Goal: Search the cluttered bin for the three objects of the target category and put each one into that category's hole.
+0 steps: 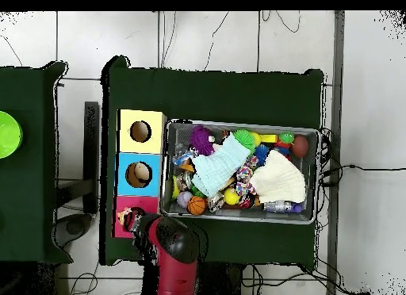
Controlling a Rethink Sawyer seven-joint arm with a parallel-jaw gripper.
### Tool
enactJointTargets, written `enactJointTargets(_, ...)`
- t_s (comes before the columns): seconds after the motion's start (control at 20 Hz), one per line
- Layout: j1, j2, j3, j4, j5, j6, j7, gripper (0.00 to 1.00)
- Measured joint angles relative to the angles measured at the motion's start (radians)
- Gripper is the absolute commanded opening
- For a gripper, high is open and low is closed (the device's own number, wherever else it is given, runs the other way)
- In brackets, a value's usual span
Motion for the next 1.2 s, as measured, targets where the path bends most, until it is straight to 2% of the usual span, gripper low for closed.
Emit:
enactJointTargets(0.55, -0.034, 0.024, -0.014, -0.001, -0.049, 0.007, -0.006, 0.00)
enactJointTargets(0.9, -0.057, 0.059, -0.023, -0.002, -0.051, 0.014, -0.015, 0.00)
enactJointTargets(1.2, -0.049, 0.072, -0.025, -0.006, -0.051, 0.030, -0.035, 0.00)
